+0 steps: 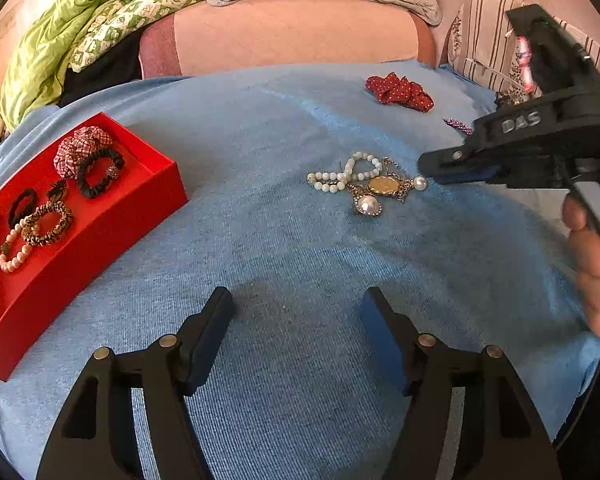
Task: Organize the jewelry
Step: 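Move both grippers back to the pearl necklace with gold pendants, then grasp the round pearl-centered pendant with the left gripper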
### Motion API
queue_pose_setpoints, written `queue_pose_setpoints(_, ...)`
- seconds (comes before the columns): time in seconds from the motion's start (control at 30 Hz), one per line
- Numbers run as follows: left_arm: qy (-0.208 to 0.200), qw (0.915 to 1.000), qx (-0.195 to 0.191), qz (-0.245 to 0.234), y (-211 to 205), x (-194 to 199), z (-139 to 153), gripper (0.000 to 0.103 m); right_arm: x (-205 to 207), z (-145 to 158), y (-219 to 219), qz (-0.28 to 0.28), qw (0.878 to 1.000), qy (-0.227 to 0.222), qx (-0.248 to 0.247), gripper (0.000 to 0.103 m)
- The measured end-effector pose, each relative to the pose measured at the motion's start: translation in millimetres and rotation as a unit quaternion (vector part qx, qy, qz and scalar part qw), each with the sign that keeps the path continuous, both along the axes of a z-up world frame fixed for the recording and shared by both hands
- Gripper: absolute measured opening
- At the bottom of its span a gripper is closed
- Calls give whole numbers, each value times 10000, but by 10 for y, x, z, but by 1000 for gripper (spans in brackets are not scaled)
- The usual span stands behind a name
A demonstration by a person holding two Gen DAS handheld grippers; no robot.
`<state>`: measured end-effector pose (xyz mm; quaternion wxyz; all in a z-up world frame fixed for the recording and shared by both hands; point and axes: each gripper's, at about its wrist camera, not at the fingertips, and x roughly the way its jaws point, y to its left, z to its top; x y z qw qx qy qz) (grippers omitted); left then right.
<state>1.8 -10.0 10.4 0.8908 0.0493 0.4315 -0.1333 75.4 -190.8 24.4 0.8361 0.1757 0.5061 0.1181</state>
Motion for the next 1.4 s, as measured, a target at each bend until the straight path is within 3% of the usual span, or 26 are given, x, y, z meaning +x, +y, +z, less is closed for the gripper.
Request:
queue_pose_setpoints(0.23,24,10000,-50,4,10,17,17,67,55,-69,209,172,9979,-70,-624,17)
queue_pose_setpoints(0.27,29,10000,-70,7,17,21,23,67,41,-54,203,194,9980,-90,-593,12)
queue_pose_setpoints(0.47,78,9987,-492,89,35,101,124,67,-67,182,-56,-146,9990,-414,-125,12)
queue_pose_setpoints(0.7,76,9988,-490,17,-312,275,178,67,-113,378,-147,-313,9966,-759,-65,12)
queue_pose_setpoints(0.73,70,9990,-448,1,-364,300,166,65,-108,385,-137,-294,9967,-762,-38,12)
queue_pose_setpoints(0.87,282,9990,-349,9,-524,470,54,39,-105,434,-140,-236,9963,-822,42,12)
queue_pose_setpoints(1.0,169,9998,-25,124,-598,569,2,29,-101,452,-160,-221,9961,-850,125,12)
queue_pose_setpoints(1.03,147,9998,-28,162,-578,578,9,20,-97,451,-156,-210,9961,-845,131,12)
queue_pose_setpoints(1.23,137,9999,-43,19,-356,412,85,20,-101,450,-136,-105,9962,-835,207,12)
queue_pose_setpoints(1.4,-139,9996,-236,52,-74,141,313,20,-158,458,-56,28,9960,-869,226,12)
